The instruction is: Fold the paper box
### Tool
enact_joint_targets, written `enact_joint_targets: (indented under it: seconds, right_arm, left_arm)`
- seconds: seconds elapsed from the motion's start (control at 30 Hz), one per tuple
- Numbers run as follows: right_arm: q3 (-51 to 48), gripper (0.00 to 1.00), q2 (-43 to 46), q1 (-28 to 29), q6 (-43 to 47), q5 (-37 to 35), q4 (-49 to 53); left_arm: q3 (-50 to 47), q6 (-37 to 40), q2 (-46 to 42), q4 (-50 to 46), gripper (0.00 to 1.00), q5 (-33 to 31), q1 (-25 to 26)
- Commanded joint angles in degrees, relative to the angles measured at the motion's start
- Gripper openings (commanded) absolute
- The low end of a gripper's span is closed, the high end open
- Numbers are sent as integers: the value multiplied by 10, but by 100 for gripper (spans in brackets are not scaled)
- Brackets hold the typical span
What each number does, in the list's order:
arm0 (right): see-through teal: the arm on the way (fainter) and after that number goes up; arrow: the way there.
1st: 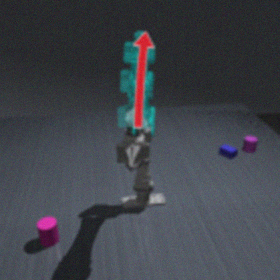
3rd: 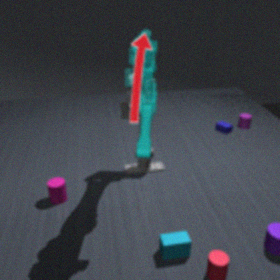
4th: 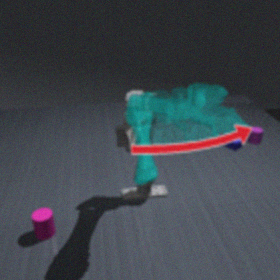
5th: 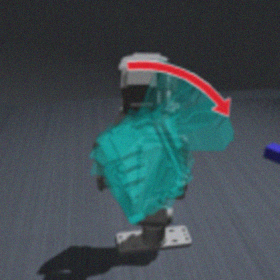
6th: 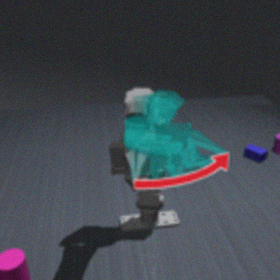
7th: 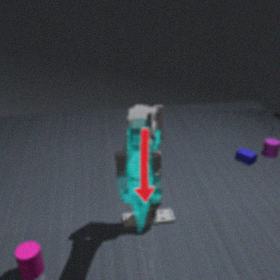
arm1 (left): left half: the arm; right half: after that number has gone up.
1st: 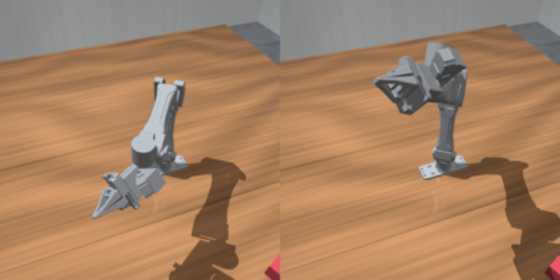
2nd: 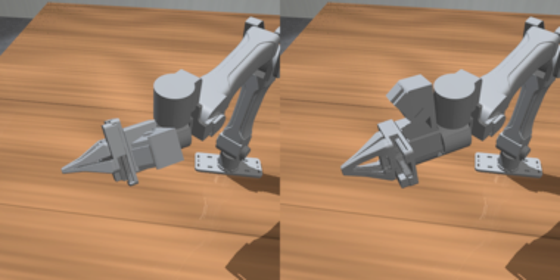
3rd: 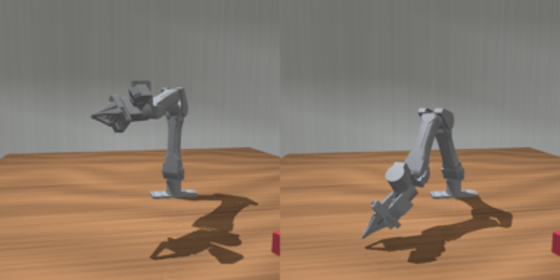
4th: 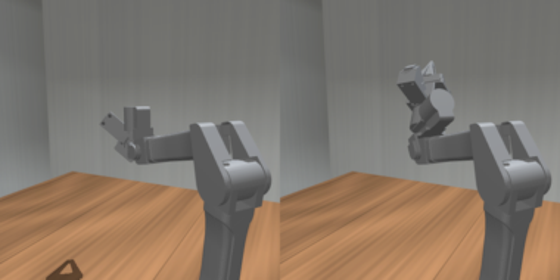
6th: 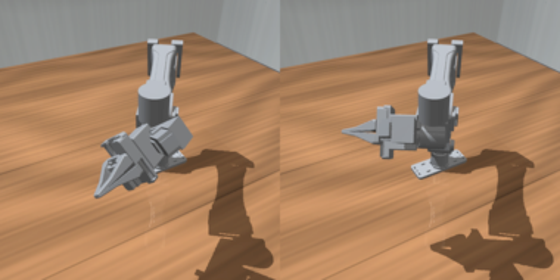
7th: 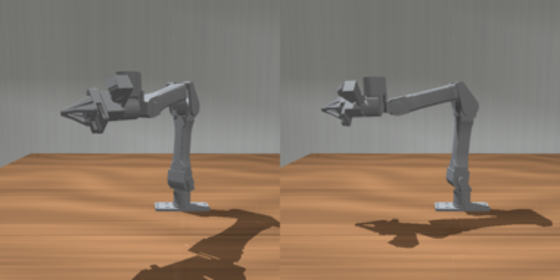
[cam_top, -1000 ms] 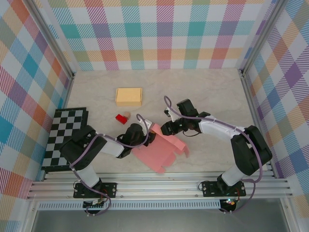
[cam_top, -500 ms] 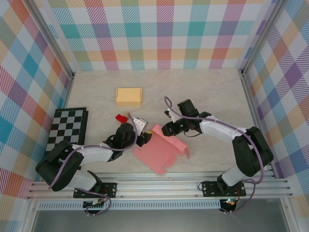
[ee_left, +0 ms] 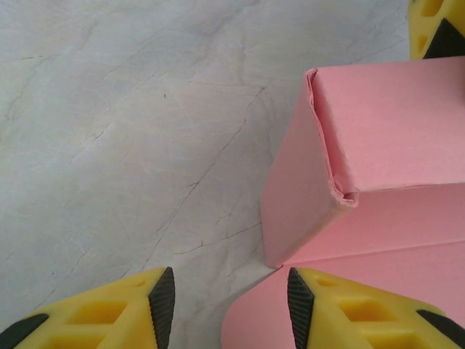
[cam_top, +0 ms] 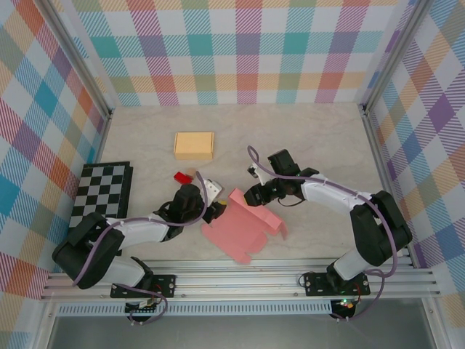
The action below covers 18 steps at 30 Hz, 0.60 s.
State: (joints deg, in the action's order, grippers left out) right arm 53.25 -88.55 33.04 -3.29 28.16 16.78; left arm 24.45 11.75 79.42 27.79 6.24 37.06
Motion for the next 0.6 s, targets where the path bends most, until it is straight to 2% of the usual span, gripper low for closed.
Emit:
enact_joint_targets:
  seconds: [0.0, 0.27, 0.57]
  right_arm:
    - [-2, 37, -6, -1, 33, 14, 51]
    - [13, 36, -23, -1, 54, 22, 70]
    - [12, 36, -22, -1, 36, 14, 52]
  left_arm:
    - [27, 29, 18, -12, 46, 22, -6]
    - [62, 40, 63, -9, 47, 50, -6]
    - [72, 5, 92, 24, 44, 80, 5]
